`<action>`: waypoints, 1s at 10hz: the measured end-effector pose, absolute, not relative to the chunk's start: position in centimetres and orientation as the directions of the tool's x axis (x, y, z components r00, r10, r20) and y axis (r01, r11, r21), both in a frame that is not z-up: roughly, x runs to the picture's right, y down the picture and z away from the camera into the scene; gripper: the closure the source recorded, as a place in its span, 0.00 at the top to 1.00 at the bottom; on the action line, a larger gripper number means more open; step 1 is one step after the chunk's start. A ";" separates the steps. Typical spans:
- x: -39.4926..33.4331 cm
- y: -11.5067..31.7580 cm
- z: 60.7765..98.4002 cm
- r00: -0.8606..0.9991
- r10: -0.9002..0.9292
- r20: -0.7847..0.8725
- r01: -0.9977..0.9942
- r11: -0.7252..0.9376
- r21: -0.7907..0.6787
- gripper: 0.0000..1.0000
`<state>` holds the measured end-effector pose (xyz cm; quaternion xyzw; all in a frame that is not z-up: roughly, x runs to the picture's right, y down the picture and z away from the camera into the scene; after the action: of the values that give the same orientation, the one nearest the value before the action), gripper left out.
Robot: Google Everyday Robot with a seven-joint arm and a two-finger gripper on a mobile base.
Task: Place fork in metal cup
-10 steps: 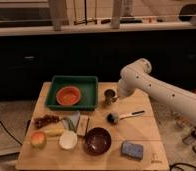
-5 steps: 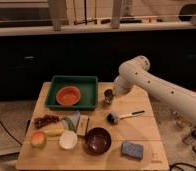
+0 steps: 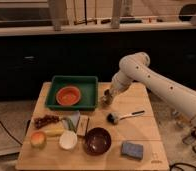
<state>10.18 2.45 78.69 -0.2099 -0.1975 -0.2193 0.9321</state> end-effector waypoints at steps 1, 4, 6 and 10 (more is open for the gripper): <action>9.8 2.2 78.6 0.822 -0.317 0.474 0.491 0.816 -0.305 0.00; 8.7 1.4 78.1 0.804 -0.288 0.520 0.490 0.816 -0.306 0.00; 7.7 0.9 77.6 0.773 -0.267 0.575 0.500 0.815 -0.293 0.00; 5.6 0.7 77.8 0.706 -0.231 0.669 0.522 0.809 -0.271 0.00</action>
<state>5.61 0.72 77.79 -0.2265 -0.3207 -0.2103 0.8954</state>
